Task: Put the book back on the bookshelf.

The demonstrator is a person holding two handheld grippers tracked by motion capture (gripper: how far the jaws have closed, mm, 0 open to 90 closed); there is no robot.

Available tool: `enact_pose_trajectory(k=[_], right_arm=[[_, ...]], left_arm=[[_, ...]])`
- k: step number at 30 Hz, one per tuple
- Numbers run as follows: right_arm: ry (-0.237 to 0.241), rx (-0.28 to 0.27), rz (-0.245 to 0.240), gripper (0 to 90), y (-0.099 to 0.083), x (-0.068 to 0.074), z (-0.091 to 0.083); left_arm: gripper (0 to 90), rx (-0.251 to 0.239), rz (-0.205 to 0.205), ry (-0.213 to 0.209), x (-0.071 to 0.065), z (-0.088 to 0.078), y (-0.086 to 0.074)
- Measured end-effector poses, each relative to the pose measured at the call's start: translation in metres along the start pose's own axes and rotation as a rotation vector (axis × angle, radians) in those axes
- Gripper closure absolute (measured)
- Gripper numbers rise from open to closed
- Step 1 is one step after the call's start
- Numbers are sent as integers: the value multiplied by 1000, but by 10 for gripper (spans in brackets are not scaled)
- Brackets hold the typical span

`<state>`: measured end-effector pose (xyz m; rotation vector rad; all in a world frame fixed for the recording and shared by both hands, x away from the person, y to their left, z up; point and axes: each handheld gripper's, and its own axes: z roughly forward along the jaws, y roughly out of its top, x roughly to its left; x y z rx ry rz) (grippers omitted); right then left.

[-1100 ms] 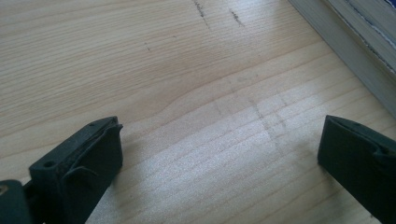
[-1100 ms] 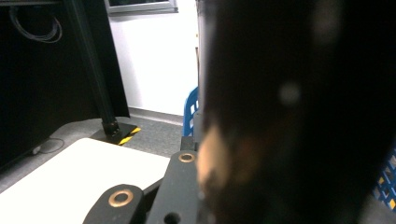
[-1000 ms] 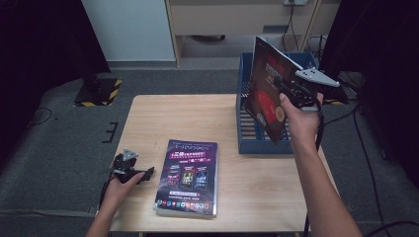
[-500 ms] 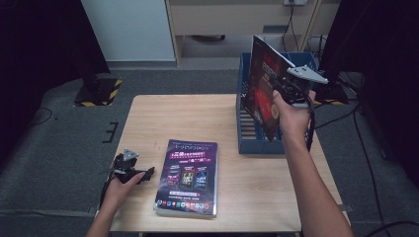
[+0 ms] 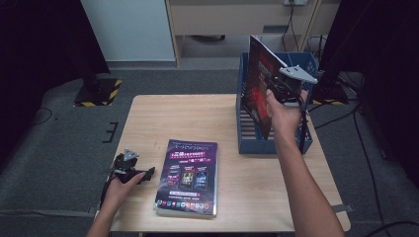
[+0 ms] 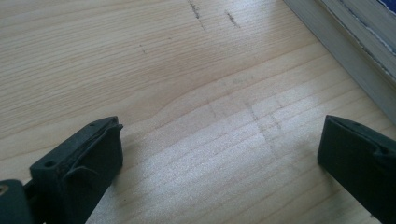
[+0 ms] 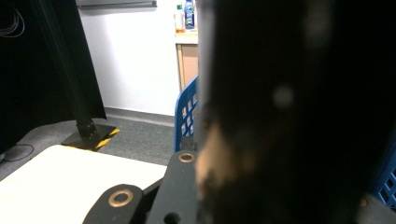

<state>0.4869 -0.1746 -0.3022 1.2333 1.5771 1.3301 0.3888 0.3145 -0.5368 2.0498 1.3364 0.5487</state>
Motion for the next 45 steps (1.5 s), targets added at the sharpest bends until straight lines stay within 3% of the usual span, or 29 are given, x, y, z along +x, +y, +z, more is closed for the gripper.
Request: enact_pose_trajectory(k=[17, 29, 45], right_arm=[[-66, 7, -17, 869, -8, 10, 17], [-87, -42, 0, 869, -33, 13, 33], [-109, -17, -8, 869, -63, 13, 47]], left_arm=[[0, -2, -1, -4, 0, 1, 1], [0, -2, 0, -4, 0, 1, 1], [0, -2, 2, -7, 0, 1, 1]])
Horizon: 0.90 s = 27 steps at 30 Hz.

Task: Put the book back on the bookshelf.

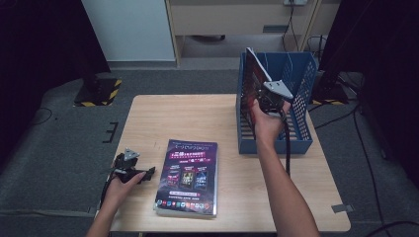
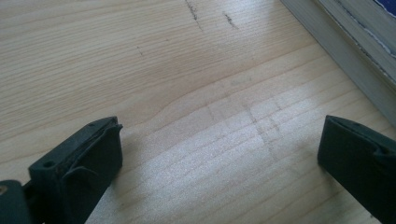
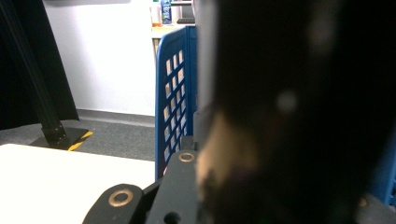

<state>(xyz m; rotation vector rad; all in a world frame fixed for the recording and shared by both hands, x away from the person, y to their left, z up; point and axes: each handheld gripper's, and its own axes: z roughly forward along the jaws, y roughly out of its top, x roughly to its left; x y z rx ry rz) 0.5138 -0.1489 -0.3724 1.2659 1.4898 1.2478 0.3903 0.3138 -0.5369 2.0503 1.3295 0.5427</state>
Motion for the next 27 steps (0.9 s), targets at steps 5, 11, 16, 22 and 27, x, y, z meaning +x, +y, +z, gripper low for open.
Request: enact_pose_trajectory(k=[5, 11, 16, 22, 27], right_arm=[[5, 11, -8, 869, -8, 3, 4], [16, 15, -14, 869, -19, 7, 5], [34, 17, -18, 867, -23, 9, 2], [59, 15, -27, 858, -28, 8, -3], [77, 3, -20, 816, -24, 6, -5]], left_arm=[[0, 0, 2, -1, 0, 0, 0], [0, 0, 1, -1, 0, 0, 0], [0, 0, 2, -1, 0, 0, 0], [0, 0, 2, -1, 0, 0, 0], [0, 0, 2, -1, 0, 0, 0]])
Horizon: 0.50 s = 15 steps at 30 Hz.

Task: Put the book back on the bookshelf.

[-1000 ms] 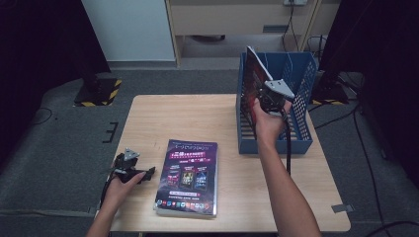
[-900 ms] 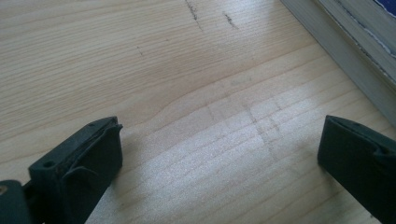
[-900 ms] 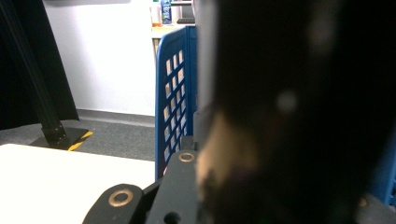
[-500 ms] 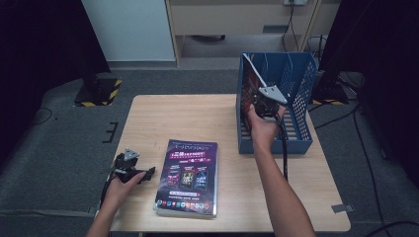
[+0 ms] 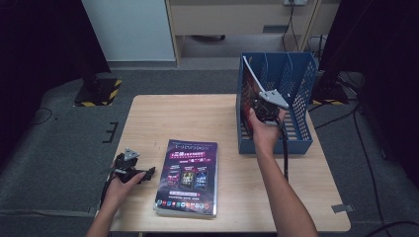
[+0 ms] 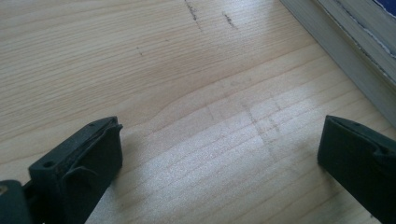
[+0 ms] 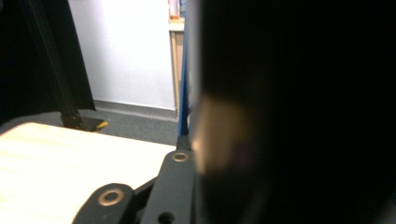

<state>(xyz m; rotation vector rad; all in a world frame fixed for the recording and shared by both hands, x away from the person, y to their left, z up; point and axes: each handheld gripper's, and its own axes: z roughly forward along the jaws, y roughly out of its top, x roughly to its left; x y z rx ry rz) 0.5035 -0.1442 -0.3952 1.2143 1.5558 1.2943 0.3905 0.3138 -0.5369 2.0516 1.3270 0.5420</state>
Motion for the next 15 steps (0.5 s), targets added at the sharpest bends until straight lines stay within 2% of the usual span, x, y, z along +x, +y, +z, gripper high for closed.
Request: enact_pose_trajectory(k=[3, 6, 10, 15], right_arm=[[21, 4, -17, 806, 5, 1, -1], [32, 10, -20, 860, 7, 0, 0], [21, 4, -9, 868, 7, -1, 1], [-9, -11, -22, 869, 8, -2, 0]], left_arm=[[0, 0, 0, 0, 0, 0, 0], [0, 0, 0, 0, 0, 0, 0], [0, 0, 1, 0, 0, 0, 0], [0, 0, 1, 0, 0, 0, 0]])
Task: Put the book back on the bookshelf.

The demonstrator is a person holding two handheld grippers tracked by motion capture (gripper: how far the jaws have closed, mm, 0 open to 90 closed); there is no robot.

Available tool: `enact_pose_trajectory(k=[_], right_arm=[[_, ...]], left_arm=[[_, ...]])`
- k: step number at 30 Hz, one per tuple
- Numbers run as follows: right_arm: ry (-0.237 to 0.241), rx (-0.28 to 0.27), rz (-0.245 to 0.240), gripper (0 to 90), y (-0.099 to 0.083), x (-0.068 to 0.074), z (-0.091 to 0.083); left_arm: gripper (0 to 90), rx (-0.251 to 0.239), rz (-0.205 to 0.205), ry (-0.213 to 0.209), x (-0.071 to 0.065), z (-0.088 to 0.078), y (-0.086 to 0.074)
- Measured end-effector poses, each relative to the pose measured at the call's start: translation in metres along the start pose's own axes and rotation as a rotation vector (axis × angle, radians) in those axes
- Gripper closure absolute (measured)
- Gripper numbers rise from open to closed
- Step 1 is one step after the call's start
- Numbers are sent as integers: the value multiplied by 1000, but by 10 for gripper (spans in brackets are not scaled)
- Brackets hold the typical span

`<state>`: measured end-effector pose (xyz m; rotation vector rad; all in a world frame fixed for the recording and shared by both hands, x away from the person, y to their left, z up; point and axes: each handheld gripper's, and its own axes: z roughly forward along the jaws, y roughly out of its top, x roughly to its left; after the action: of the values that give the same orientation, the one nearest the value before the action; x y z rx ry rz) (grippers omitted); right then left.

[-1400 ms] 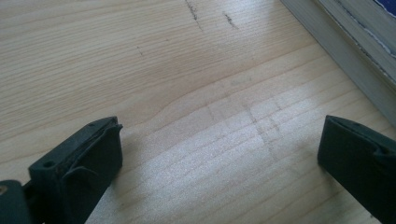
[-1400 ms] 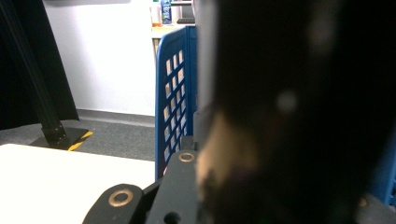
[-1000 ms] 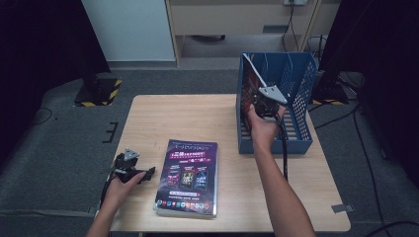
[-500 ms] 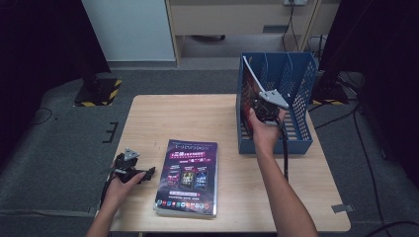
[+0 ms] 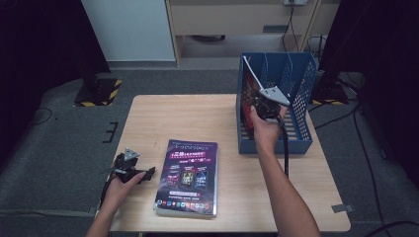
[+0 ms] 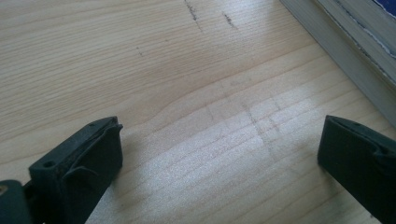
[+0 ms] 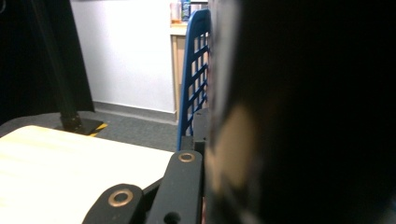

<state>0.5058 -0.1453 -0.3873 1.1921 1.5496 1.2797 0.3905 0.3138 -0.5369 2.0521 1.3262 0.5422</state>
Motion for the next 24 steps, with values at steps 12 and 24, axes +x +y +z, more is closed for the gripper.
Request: enact_pose_trajectory(k=[12, 24], right_arm=[[-63, -5, -15, 869, 10, 2, 7], [-109, 2, -29, 870, 5, 4, 17]], left_arm=[[0, 0, 0, 0, 0, 0, 0], [0, 0, 2, -2, 0, 0, 0]])
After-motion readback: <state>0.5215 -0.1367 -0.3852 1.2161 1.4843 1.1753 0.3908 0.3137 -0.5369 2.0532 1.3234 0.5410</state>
